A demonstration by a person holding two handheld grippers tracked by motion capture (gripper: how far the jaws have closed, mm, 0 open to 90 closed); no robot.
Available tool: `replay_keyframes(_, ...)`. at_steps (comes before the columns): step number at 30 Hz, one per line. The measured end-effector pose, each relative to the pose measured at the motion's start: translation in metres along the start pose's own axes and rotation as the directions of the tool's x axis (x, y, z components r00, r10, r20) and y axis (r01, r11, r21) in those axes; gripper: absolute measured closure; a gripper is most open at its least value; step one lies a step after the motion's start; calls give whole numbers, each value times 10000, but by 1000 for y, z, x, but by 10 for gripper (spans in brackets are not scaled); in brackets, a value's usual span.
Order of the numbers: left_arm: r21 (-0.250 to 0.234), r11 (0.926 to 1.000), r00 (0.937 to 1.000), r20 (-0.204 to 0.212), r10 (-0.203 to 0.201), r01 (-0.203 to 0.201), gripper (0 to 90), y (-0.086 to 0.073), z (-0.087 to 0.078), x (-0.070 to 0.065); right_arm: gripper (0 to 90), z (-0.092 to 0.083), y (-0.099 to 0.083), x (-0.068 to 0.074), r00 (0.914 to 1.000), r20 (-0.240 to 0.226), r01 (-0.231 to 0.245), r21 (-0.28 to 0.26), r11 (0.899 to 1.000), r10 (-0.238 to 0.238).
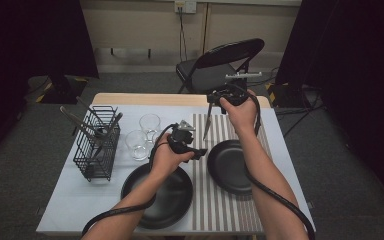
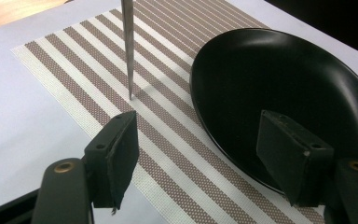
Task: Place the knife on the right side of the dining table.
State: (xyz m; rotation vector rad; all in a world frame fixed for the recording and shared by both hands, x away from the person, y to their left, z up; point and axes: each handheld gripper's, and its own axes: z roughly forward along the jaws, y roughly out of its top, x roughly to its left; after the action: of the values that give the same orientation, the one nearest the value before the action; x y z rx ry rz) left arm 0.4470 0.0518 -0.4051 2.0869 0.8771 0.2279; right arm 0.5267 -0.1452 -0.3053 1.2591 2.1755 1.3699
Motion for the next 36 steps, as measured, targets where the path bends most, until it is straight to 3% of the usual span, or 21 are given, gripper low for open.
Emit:
replay_keyframes(10,167,9998,9999,-58,-119,120,312,-1,13,4,738,2,0,3,10000,3,89,10,10000,-89)
replay_keyframes(30,-20,9991,9989,-206,-428,427,383,2,32,10,737,2,2,3,9999,-10,129,111,9999,-129)
replay_keyframes(36,83,9993,9991,-234,-356,358,397,3,39,11,738,2,2,2,9999,-11,114,114,9999,-114)
